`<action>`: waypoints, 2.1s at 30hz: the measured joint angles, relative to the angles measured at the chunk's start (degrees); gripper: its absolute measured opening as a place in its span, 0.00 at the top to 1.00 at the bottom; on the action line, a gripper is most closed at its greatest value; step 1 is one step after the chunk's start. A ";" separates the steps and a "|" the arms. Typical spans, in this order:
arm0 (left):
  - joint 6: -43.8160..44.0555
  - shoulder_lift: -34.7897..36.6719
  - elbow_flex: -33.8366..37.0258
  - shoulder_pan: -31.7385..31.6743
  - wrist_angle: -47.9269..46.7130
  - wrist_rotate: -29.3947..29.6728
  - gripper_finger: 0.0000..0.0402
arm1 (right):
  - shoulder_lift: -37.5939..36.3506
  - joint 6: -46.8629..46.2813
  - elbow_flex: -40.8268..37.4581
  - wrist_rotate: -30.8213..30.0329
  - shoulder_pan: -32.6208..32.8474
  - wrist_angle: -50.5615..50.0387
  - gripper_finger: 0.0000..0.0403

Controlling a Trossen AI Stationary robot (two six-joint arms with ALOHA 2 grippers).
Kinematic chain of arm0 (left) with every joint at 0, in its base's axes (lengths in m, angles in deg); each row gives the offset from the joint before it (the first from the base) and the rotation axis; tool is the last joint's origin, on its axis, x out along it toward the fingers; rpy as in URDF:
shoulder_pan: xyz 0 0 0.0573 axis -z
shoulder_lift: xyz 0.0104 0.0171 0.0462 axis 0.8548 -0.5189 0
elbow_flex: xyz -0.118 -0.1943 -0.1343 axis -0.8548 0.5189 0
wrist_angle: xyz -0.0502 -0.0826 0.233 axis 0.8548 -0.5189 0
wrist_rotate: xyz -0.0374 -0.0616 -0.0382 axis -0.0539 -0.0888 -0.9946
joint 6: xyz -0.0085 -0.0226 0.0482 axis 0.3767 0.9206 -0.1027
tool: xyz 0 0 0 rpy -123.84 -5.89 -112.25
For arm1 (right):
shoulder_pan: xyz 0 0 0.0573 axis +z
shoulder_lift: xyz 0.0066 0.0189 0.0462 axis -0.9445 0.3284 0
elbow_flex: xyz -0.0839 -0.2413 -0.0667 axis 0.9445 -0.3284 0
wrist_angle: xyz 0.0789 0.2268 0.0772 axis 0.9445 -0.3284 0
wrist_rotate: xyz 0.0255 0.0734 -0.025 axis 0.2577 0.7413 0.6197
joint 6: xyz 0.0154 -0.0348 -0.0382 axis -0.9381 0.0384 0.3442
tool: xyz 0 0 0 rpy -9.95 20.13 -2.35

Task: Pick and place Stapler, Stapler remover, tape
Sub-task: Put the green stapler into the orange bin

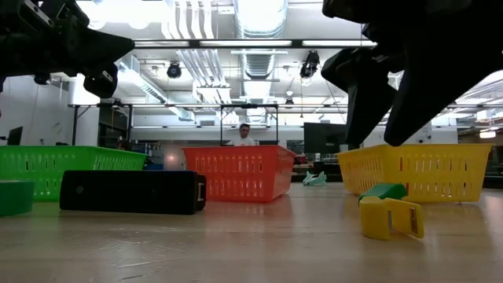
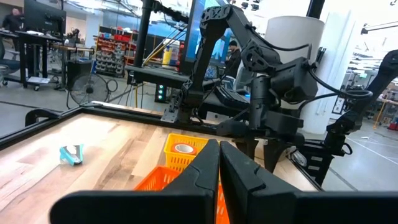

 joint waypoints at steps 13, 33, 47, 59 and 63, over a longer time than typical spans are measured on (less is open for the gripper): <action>0.00 -0.01 -0.02 0.00 0.00 0.01 0.96 | 0.00 3.44 -2.09 -0.83 -0.81 2.91 0.49; 0.00 -0.01 -0.01 0.01 0.02 0.01 0.96 | 4.83 2.72 -4.29 2.03 -0.63 9.28 0.50; 0.00 -0.04 -0.01 -0.02 0.00 -0.02 0.96 | 5.27 2.38 -3.46 1.66 -0.66 5.81 0.71; 0.00 -0.04 -0.01 0.00 0.00 0.00 0.96 | 5.27 2.44 -1.23 1.21 -1.14 5.78 0.84; 0.00 -0.04 0.01 -0.01 0.00 -0.02 0.96 | 5.27 2.66 0.53 0.90 -1.40 5.84 0.82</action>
